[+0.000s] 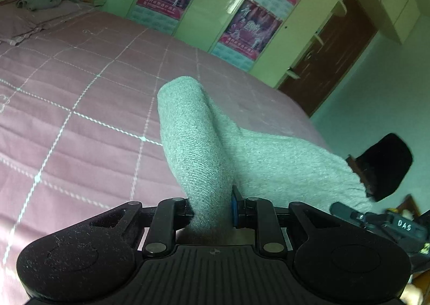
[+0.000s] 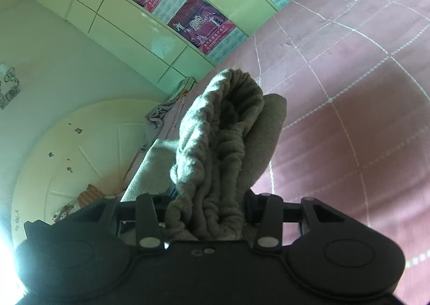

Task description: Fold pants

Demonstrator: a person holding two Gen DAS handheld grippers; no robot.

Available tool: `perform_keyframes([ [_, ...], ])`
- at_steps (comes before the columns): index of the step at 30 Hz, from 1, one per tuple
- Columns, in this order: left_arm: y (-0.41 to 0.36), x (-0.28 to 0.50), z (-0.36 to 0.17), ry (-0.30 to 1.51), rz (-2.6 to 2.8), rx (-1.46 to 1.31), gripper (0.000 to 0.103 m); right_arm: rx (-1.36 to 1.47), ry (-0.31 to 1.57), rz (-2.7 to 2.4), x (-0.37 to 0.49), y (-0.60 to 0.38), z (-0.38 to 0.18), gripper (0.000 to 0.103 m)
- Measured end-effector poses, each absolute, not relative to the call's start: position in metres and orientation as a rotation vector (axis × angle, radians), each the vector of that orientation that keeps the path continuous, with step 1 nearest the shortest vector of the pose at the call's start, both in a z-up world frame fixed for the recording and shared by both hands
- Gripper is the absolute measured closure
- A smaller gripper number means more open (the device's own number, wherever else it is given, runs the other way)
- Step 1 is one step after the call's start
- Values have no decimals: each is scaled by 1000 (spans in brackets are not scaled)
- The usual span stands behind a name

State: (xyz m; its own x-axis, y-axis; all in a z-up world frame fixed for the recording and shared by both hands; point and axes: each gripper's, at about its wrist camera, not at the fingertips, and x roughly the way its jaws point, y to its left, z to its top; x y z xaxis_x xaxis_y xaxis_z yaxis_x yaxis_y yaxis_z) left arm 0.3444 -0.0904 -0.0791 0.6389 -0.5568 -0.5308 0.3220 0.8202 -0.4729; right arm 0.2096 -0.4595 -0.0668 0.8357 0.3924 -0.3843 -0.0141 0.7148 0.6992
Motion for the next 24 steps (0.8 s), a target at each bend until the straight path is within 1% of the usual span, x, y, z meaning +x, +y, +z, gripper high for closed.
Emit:
perform_keyframes([
  [5,-104,371,-98,754,-467,-313,81,724,591,217,240,-464,-85,59],
  [13,-121,380,-152,829,-375,-158,79,690,685,138,266,-463,-131,57],
  [15,-121,379,-163,859,-366,-153,72,689,710,89,267,-465,-145,53],
  [16,-121,376,-165,863,-361,-142,70,689,720,64,266,-467,-150,48],
  [18,-122,372,-165,858,-351,-114,62,641,733,43,261,-461,-154,42],
  [19,-124,370,-163,850,-345,-92,60,606,736,27,259,-457,-153,35],
  [21,-129,361,-157,828,-330,-42,58,551,728,-11,252,-451,-146,33],
  [24,-131,349,-147,789,-290,14,58,427,689,-68,238,-439,-126,33],
])
